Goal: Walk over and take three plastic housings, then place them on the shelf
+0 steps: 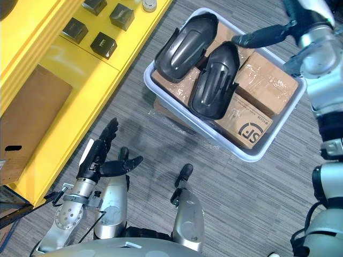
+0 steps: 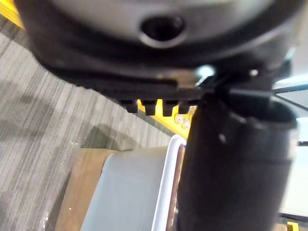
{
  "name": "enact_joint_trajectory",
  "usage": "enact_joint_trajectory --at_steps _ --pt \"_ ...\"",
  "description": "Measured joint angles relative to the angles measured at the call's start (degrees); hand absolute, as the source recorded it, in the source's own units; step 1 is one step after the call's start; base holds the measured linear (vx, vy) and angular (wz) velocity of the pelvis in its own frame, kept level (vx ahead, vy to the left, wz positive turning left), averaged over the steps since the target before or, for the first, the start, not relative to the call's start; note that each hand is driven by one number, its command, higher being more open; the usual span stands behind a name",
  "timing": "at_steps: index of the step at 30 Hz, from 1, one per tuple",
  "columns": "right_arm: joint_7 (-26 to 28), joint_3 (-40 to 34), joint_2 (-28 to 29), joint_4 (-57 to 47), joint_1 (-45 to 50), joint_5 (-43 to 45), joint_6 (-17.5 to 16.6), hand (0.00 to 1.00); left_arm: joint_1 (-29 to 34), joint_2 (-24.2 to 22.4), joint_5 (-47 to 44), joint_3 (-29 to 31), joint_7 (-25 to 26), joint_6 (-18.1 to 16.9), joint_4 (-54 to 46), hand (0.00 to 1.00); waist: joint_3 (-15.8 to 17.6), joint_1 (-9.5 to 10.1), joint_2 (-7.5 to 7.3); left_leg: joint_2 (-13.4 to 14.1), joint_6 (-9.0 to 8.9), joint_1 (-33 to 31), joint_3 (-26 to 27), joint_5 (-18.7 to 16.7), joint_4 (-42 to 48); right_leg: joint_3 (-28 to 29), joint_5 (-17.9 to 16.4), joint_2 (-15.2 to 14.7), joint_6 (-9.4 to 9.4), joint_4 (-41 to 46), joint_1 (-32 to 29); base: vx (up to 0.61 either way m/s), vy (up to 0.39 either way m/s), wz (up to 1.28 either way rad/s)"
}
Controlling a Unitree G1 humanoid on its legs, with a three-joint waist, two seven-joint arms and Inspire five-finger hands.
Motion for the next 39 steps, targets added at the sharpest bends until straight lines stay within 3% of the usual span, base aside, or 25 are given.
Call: enact_joint_trajectory --at_steps 3,8,14,26,39 --pt "-1.90 -7.70 6.43 2.97 7.60 5.10 3.07 1.00 -0.07 -0.20 0.01 -0.37 0.32 0.01 -1.13 1.00 0.00 -0.51 -0.04 -0.01 0.20 -0.13 0.47 -1.20 1.26 0.63 -0.09 -0.05 -0.04 -0.02 0.05 0.01 0.015 -0.09" --pt "-2.38 -7.78 15.58 13.18 11.85 5.36 6.02 1.00 -0.66 -0.28 0.02 -1.77 1.39 0.81 -1.06 1.00 -0.06 -2.07 0.14 0.14 0.63 -1.45 1.18 -2.57 3.34 1.16 -0.13 -0.11 0.04 -0.07 -0.89 0.00 0.012 -0.11" --pt "-2.84 -5.64 15.92 16.31 8.57 3.09 6.87 1.00 -3.02 -1.21 0.04 -4.00 2.71 1.95 0.82 1.00 -0.06 -2.29 0.59 0.14 0.45 -3.41 0.61 -3.64 6.22 1.28 0.15 -0.06 0.29 0.13 -1.39 0.00 0.006 0.01" --pt "-2.46 0.15 15.66 25.68 0.87 3.96 4.84 1.00 -5.07 -1.40 0.56 -4.13 3.25 2.83 1.47 1.00 -0.08 -1.25 1.16 -0.42 0.71 -5.96 -0.89 -4.18 8.25 0.22 0.26 -0.29 0.47 -0.01 -1.81 0.02 0.012 0.06" --pt "-3.18 4.06 15.66 33.12 -6.20 2.22 4.55 1.00 -7.87 -3.19 0.53 -8.58 4.49 2.98 4.68 1.00 -0.19 -0.84 4.53 -0.55 0.81 -6.88 -1.16 -4.12 8.62 0.10 0.27 -0.51 0.46 0.70 -2.87 0.00 0.001 0.00"
